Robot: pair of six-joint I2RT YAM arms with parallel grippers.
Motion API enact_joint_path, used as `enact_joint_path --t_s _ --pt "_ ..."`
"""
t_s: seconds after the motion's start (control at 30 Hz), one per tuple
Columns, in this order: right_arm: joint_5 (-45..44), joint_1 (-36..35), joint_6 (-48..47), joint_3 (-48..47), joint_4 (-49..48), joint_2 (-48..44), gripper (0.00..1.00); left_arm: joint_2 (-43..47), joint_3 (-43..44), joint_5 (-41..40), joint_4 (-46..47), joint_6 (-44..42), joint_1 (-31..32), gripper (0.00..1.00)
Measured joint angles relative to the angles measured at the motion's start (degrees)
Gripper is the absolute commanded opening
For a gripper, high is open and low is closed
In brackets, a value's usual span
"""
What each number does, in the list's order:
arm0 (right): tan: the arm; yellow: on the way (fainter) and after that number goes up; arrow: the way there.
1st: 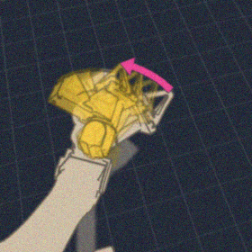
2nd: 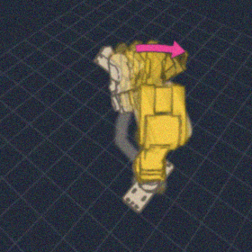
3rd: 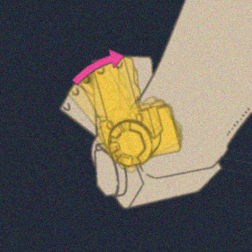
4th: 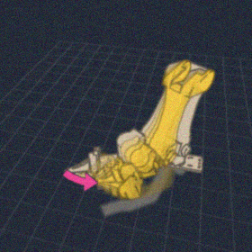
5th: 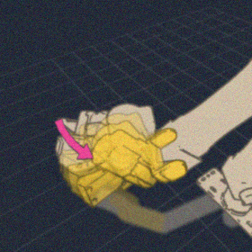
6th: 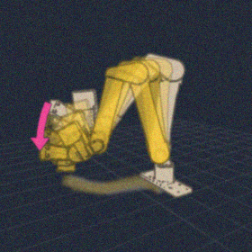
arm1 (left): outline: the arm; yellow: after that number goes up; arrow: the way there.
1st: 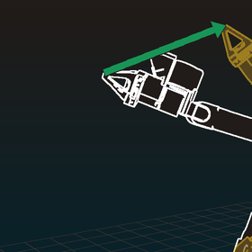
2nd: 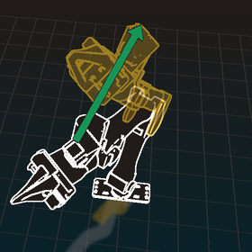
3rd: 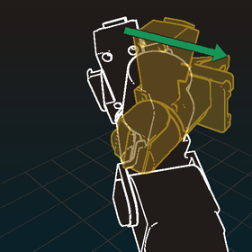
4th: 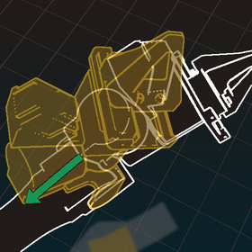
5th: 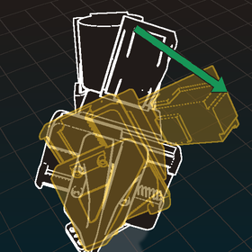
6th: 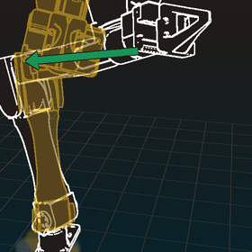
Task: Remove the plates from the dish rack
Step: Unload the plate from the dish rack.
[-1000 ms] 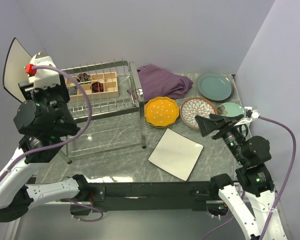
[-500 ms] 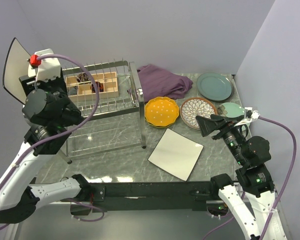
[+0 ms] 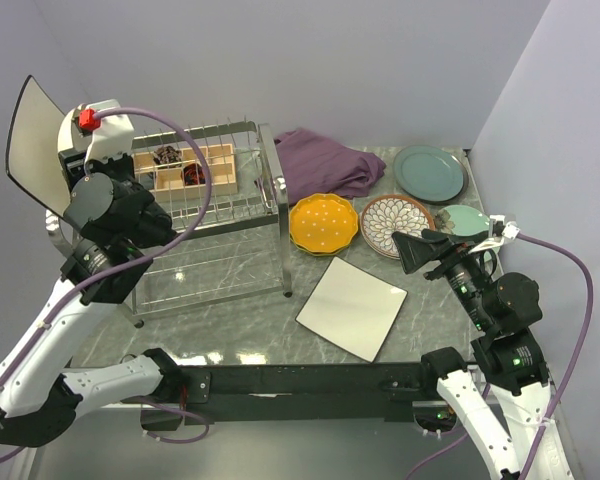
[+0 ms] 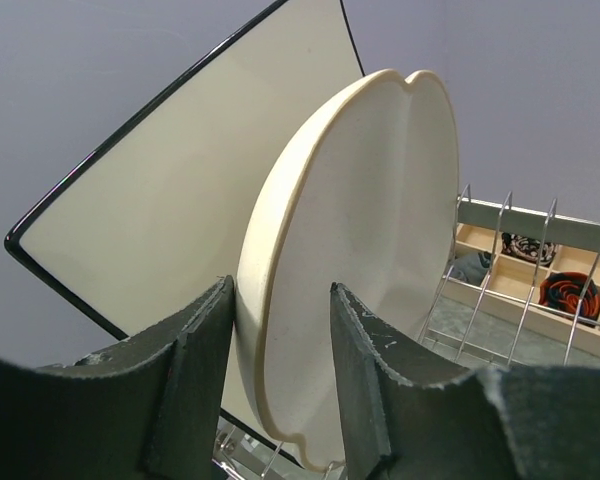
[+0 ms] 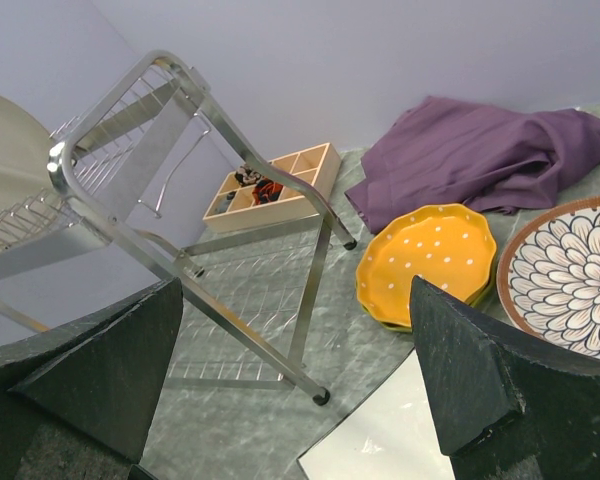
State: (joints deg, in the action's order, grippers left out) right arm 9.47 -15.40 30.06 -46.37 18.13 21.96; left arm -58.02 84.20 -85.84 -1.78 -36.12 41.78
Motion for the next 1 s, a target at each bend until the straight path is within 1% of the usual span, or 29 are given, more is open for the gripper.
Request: enact_joint_path --t_s 0.27,0.53,0.67,0.8,0.9,0.93,1.0 --pt "0.0 0.0 -0.2 0.0 0.1 0.0 1.00 0.6 -1.4 -0.1 0.2 -0.6 -1.7 0.37" --pt "0.0 0.0 -0.3 0.0 0.1 0.0 1.00 0.7 -2.3 -0.3 0.5 -1.4 -2.7 0.35" --pt "0.0 0.0 -0.5 0.0 0.1 0.0 1.00 0.3 -2.3 -0.5 0.7 -1.8 -2.9 0.37" --pt "0.0 0.0 -0.6 0.0 0.1 -0.1 1.00 0.0 -2.3 -0.7 0.6 -1.8 -3.1 0.35" --pt "0.0 0.0 -0.6 0.0 0.1 -0.1 1.00 0.2 -2.3 -0.7 0.3 -1.4 -3.5 0.36" --pt "0.0 0.0 -0.6 0.0 0.1 -0.1 1.00 0.2 -2.3 -0.6 0.2 -1.0 -3.7 0.36" --pt "0.0 0.0 -0.6 0.0 0.1 -0.2 1.00 0.5 -2.8 -0.6 0.0 -0.2 -4.2 0.29"
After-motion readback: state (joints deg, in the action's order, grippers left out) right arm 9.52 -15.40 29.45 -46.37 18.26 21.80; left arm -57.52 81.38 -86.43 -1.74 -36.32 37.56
